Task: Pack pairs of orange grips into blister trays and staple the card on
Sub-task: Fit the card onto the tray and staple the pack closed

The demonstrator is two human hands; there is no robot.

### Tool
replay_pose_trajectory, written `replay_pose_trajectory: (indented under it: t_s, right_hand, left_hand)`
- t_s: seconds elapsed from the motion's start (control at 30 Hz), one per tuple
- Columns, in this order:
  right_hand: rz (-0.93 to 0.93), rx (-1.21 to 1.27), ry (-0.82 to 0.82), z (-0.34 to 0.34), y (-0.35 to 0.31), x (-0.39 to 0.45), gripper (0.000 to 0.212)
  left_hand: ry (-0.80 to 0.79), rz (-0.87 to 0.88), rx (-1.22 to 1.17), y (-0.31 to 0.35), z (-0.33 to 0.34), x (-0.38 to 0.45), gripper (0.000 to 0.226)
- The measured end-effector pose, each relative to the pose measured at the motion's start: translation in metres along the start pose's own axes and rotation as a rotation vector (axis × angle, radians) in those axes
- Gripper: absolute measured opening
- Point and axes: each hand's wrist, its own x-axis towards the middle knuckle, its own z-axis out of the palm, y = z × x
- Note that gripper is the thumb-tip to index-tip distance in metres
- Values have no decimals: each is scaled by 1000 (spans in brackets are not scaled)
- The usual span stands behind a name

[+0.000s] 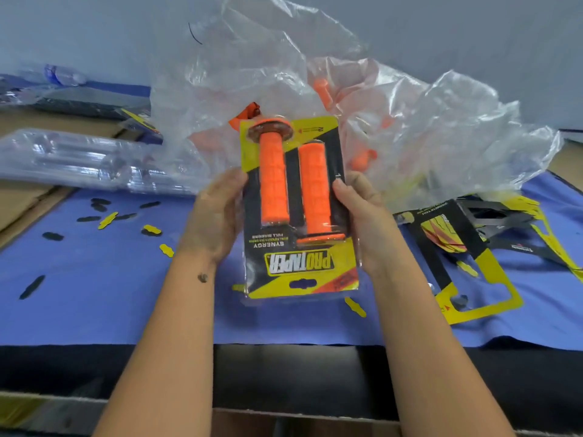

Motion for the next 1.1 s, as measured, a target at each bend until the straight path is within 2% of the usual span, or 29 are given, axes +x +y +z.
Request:
replay_pose_trajectory:
  t_s: [0.13,0.2,0.3,0.47,0.53,0.63,0.73,0.8,0.9,0.97,1.03,1.1]
  right_hand:
    - [-55,-86,-19,-14,-24,-10,9]
    - [-64,-107,-31,-21,-37,-16,12]
    - [-64,-188,-17,-32,-56,-30,10]
    - [-93,-231,142,-60,-86,-62,9]
    - [-108,-247,204,-76,-97,-75,11]
    - [-139,-243,308,-103,-113,-95,17]
    - [-154,-238,441,-132,-122,-110,21]
    - [-156,-189,558,-153,-124,-111,19]
    - [-232,79,754,-189,-126,-99,17]
    - [-306,278,886,-208,-131,-89,22]
    - [-358,476,891,-221,-133,-77,21]
    - [-261,474,841,-225,-129,-67,23]
  left_hand:
    - [-29,8,192,13,9,1,20]
    - [-32,29,174,19,24,1,10]
    - [-1,57,118,21,52,2,13]
    - [-35,-27,34,3,103,5,8]
    - [-46,-67,28,-12,127,5,13]
    - [-51,-124,173,-36,164,6,16]
    - [-120,-155,402,-58,196,8,25]
    - [-163,-151,546,-71,212,7,25]
    - [-245,-115,632,-89,223,-7,14]
    - [-370,-53,805,-101,219,-19,20]
    - [-497,-7,967,-111,210,-28,18]
    - [-608,22,1138,-121,202,-32,29]
